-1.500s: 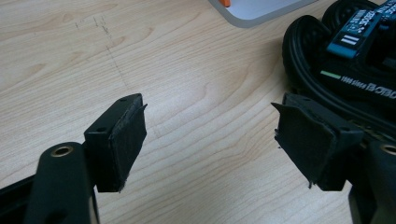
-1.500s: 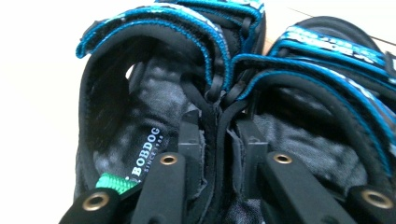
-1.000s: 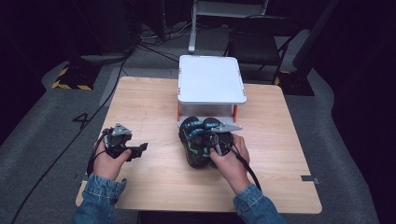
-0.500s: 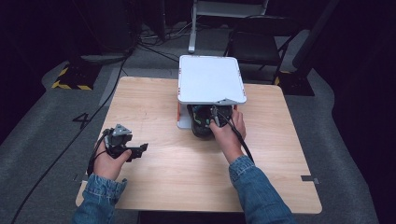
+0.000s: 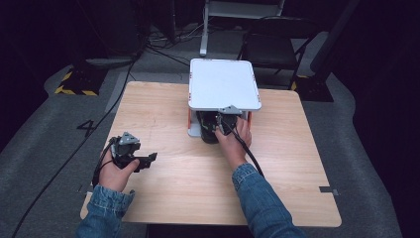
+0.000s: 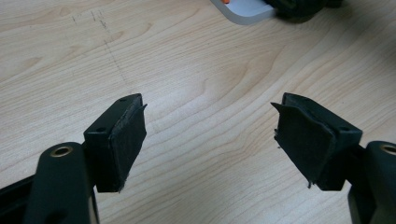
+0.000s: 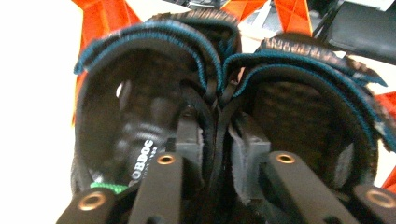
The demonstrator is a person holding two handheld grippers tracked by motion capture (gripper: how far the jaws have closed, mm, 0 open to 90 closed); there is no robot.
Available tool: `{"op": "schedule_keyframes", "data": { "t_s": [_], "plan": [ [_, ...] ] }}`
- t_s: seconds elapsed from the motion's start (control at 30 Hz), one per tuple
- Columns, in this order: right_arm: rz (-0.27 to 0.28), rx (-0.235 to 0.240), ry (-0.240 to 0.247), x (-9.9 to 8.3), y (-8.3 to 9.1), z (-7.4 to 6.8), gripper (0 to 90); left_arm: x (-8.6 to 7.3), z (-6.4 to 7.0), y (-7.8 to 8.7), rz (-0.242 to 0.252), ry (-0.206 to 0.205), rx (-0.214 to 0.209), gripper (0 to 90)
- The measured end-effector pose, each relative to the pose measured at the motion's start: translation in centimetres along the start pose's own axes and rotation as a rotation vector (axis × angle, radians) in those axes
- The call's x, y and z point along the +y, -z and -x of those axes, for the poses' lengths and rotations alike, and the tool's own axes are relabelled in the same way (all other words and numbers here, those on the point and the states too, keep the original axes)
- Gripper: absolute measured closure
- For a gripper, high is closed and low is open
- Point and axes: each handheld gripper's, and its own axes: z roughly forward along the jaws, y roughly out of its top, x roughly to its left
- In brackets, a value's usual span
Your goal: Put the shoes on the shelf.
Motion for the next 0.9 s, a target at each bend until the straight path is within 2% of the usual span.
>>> {"op": "schedule_keyframes", "data": {
  "t_s": [0.1,0.13,0.17,0.2,0.27,0.33,0.47,0.5,0.53,0.57,0.63,0.7,0.73,0.77,0.8,0.83,0.87,0.9],
  "plan": [
    [0.011,-0.02,0.015,-0.1,-0.1,0.1,69.8,0.0,0.1,0.0,0.004,0.004,-0.002,24.5],
    [0.023,-0.032,0.022,-0.1,-0.1,0.1,64.3,0.0,0.1,0.0,-0.002,-0.001,-0.003,24.5],
    [0.023,-0.032,0.022,-0.1,-0.1,0.1,64.3,0.0,0.1,0.0,-0.002,-0.001,-0.003,24.5],
    [0.117,-0.069,0.03,-0.1,-0.1,0.4,53.7,0.0,0.1,-0.1,-0.003,-0.004,-0.003,24.5],
    [0.134,-0.079,0.032,0.1,0.2,0.6,52.6,0.0,0.1,-0.1,-0.003,-0.001,0.0,24.5],
    [0.165,-0.087,0.042,0.7,1.2,1.0,48.9,0.0,0.2,-0.2,-0.006,-0.004,0.0,24.5],
    [0.175,-0.06,0.039,0.9,2.4,1.5,46.0,0.0,0.2,-0.2,-0.008,-0.004,-0.001,24.5],
    [0.193,-0.047,0.034,0.7,3.6,1.8,45.5,0.0,0.2,-0.2,-0.011,-0.003,-0.003,24.5],
    [0.193,-0.047,0.034,0.7,3.6,1.8,45.5,0.0,0.2,-0.2,-0.011,-0.003,-0.003,24.5],
    [0.206,-0.028,0.03,0.4,4.6,2.0,44.1,0.0,0.3,-0.2,-0.011,-0.003,-0.004,24.6],
    [0.211,-0.015,0.021,0.1,5.3,2.1,43.9,0.1,0.5,-0.2,-0.006,-0.007,-0.008,24.6],
    [0.213,0.033,0.005,-0.8,7.6,2.5,43.8,0.2,0.8,-0.4,-0.002,-0.014,-0.017,25.0],
    [0.213,0.033,0.005,-0.8,7.6,2.5,43.8,0.3,1.0,-0.4,0.001,-0.017,-0.022,25.0],
    [0.195,0.072,-0.002,-1.6,8.7,2.7,47.0,0.4,1.3,-0.6,0.001,-0.022,-0.026,25.1],
    [0.181,0.091,-0.004,-2.0,9.1,2.8,51.4,0.5,1.7,-0.8,0.006,-0.037,-0.034,25.2],
    [0.181,0.091,-0.004,-2.0,9.1,2.8,51.4,0.5,1.7,-0.8,0.006,-0.037,-0.034,25.2],
    [0.155,0.124,-0.01,-2.4,9.6,3.1,60.8,0.6,2.1,-1.0,0.01,-0.045,-0.04,25.2],
    [0.109,0.184,-0.033,-3.5,10.7,3.4,74.8,0.7,2.8,-1.4,0.031,-0.063,-0.051,25.5]
  ]
}}
